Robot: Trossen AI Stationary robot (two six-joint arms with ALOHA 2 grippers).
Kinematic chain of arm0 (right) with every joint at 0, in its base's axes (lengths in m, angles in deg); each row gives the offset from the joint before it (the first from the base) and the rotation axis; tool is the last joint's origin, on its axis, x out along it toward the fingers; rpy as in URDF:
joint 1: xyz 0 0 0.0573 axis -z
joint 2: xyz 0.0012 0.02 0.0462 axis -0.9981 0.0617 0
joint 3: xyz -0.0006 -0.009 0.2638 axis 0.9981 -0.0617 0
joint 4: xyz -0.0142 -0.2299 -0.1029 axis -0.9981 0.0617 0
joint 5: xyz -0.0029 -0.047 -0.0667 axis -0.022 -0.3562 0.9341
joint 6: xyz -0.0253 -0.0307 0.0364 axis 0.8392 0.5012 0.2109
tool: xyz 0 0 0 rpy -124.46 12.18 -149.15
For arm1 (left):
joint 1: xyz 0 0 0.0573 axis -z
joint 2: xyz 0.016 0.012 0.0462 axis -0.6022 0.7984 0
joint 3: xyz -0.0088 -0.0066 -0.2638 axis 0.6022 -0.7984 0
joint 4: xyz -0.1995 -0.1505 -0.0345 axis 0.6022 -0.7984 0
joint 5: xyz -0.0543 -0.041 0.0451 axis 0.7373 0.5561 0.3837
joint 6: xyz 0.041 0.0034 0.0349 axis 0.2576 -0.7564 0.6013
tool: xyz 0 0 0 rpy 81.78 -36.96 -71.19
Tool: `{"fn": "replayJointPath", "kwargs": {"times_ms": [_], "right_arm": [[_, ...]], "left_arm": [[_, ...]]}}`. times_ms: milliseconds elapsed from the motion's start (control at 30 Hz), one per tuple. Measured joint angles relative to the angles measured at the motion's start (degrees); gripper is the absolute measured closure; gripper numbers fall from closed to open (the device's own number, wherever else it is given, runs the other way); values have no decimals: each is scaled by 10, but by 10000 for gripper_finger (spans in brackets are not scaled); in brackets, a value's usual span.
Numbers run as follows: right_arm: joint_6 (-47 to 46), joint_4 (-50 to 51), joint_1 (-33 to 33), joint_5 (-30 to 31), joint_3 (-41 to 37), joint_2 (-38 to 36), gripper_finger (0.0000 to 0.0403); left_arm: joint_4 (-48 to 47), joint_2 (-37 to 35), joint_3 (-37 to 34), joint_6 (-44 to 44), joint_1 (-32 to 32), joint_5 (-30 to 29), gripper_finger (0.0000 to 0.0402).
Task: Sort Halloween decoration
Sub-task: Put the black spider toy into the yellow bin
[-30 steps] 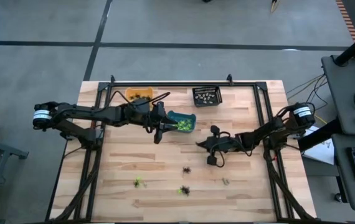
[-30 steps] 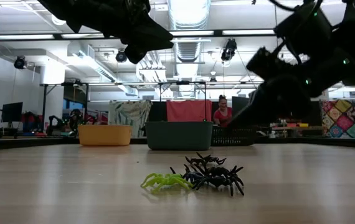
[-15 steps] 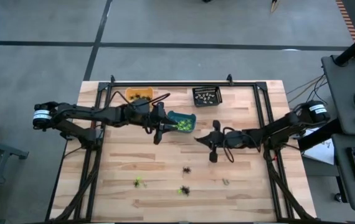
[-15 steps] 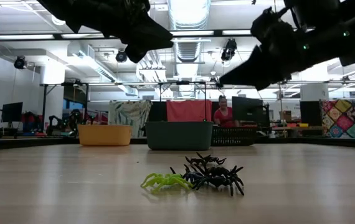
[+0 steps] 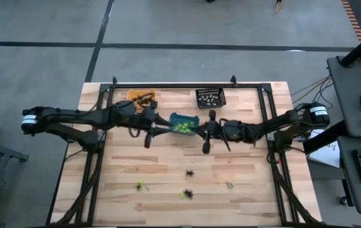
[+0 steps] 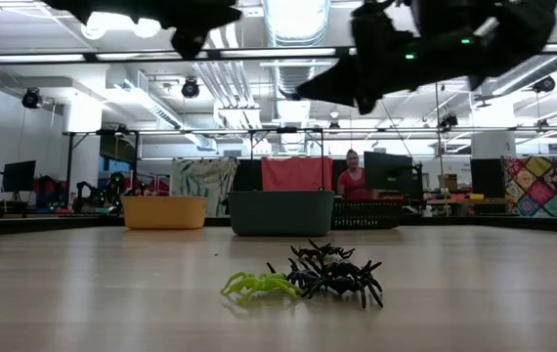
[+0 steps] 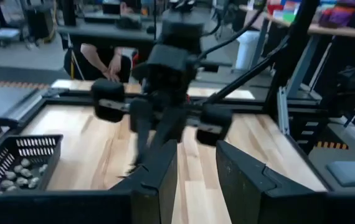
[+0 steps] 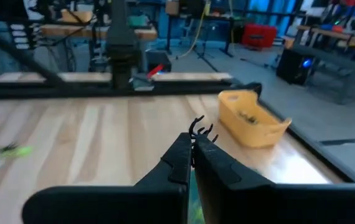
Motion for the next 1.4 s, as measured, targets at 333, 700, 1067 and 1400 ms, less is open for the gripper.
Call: {"fn": "replayJointPath", "kwargs": {"times_ms": [333,700,1067,1400], "right_arm": [[21,0,86,-88,151,115,394],[4,26,168,-119,414,327,394],[-84,225,208,-108,692,506,394],[-81,397,212,-73,827,568,385]], "left_arm": [[65,-189,-117,-14,0,-36,308],[69,-328,-188,-31,0,-36,308],[67,-366,-208,-34,0,-36,308],[55,-365,-208,-47,0,-36,308]]}}
